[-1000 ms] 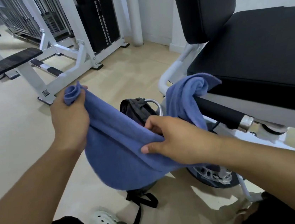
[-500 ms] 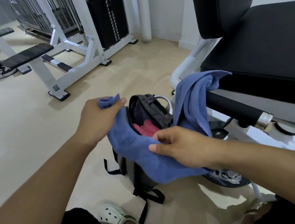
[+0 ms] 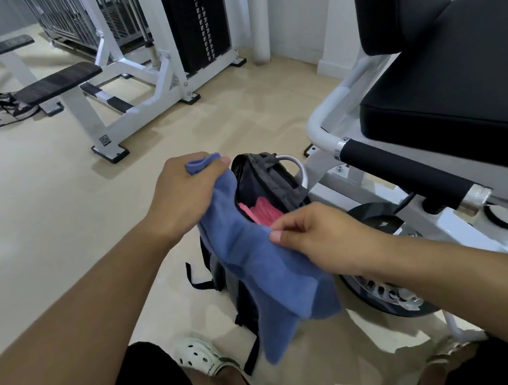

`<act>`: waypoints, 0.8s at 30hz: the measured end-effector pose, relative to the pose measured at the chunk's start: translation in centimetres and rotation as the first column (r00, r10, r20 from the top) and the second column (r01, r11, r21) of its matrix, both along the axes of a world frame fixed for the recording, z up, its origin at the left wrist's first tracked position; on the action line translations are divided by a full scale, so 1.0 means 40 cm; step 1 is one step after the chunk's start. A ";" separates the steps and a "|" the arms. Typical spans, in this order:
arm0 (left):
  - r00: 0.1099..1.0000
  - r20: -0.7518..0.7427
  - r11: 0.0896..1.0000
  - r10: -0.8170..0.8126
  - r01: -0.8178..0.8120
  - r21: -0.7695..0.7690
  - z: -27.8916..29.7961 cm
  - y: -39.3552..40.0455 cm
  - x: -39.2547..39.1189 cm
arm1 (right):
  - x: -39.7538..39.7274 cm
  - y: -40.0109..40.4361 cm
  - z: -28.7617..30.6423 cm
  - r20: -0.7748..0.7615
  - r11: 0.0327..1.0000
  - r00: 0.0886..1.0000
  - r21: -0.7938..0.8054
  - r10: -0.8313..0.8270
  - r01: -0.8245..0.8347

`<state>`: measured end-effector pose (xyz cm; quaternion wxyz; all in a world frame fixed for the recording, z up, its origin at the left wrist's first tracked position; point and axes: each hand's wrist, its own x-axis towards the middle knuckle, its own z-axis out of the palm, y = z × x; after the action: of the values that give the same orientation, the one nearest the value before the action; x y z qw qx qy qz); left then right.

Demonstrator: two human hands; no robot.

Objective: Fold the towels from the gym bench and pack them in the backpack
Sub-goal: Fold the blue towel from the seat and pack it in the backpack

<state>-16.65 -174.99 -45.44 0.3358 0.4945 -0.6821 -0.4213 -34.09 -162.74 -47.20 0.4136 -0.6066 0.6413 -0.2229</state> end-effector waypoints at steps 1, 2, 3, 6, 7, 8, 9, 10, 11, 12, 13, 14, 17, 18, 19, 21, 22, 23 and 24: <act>1.000 0.012 1.000 -0.006 0.006 -0.009 0.001 0.000 0.002 | -0.007 -0.006 -0.003 -0.082 0.998 0.996 -0.059 -0.022 0.017; 1.000 0.023 1.000 -0.010 0.011 -0.015 0.001 -0.002 0.004 | -0.015 -0.010 -0.004 -0.136 0.992 0.989 -0.116 -0.058 0.043; 1.000 0.028 1.000 -0.013 0.013 -0.017 0.000 -0.004 0.007 | -0.021 -0.011 0.000 -0.167 0.983 0.981 -0.170 -0.104 0.075; 0.998 0.021 0.998 -0.053 0.054 -0.018 -0.004 -0.008 0.014 | -0.029 -0.010 0.026 -0.143 0.932 0.958 -0.306 -0.247 0.195; 0.997 0.021 0.997 -0.076 0.077 -0.016 -0.003 -0.005 0.013 | -0.032 -0.013 0.034 -0.103 0.911 0.954 -0.341 -0.283 0.234; 0.995 0.025 0.995 -0.101 0.101 -0.011 0.000 0.002 0.011 | -0.035 -0.017 0.039 -0.059 0.895 0.952 -0.363 -0.300 0.260; 0.992 0.034 0.992 -0.125 0.126 -0.008 0.004 0.011 0.006 | -0.038 -0.021 0.042 -0.008 0.890 0.956 -0.366 -0.295 0.271; 0.988 0.046 0.989 -0.149 0.150 -0.011 0.006 0.021 -0.001 | -0.040 -0.025 0.042 0.048 0.898 0.962 -0.347 -0.270 0.270; 0.984 0.057 0.985 -0.171 0.173 -0.018 0.007 0.029 -0.009 | -0.041 -0.027 0.041 0.109 0.912 0.964 -0.313 -0.241 0.264; 0.978 0.064 0.980 -0.196 0.198 -0.021 0.008 0.039 -0.016 | -0.042 -0.028 0.038 0.164 0.923 0.961 -0.279 -0.224 0.263; 0.972 0.064 0.973 -0.228 0.229 -0.015 0.008 0.048 -0.023 | -0.043 -0.028 0.036 0.211 0.928 0.952 -0.254 -0.222 0.273; 0.962 0.058 0.964 -0.267 0.267 0.001 0.009 0.058 -0.031 | -0.045 -0.029 0.035 0.246 0.929 0.943 -0.239 -0.224 0.283; 0.931 0.022 0.931 -0.364 0.363 0.039 0.008 0.080 -0.046 | -0.046 -0.031 0.041 0.350 0.938 0.916 -0.205 -0.195 0.278; 0.927 0.009 0.927 -0.375 0.374 0.032 0.009 0.084 -0.048 | -0.047 -0.032 0.043 0.387 0.942 0.904 -0.192 -0.183 0.273; 0.927 -0.004 0.927 -0.374 0.374 0.023 0.008 0.084 -0.048 | -0.049 -0.033 0.045 0.416 0.944 0.891 -0.180 -0.182 0.277; 0.946 -0.024 0.946 -0.324 0.324 0.002 0.009 0.073 -0.043 | -0.054 -0.034 0.049 0.455 0.949 0.869 -0.138 -0.193 0.283; 0.962 -0.043 0.963 -0.270 0.270 -0.009 0.008 0.064 -0.038 | -0.057 -0.034 0.050 0.459 0.957 0.866 -0.100 -0.200 0.274; 0.976 -0.072 0.979 -0.204 0.204 -0.015 0.006 0.054 -0.033 | -0.060 -0.035 0.051 0.446 0.966 0.871 -0.052 -0.205 0.254; 0.985 -0.096 0.990 -0.140 0.139 -0.014 0.004 0.045 -0.029 | -0.062 -0.034 0.050 0.414 0.973 0.886 -0.005 -0.209 0.231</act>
<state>-17.82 -173.19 -45.27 0.3400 0.4232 -0.6994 -0.4649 -36.58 -164.11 -45.21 0.4946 -0.4806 0.5983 -0.4080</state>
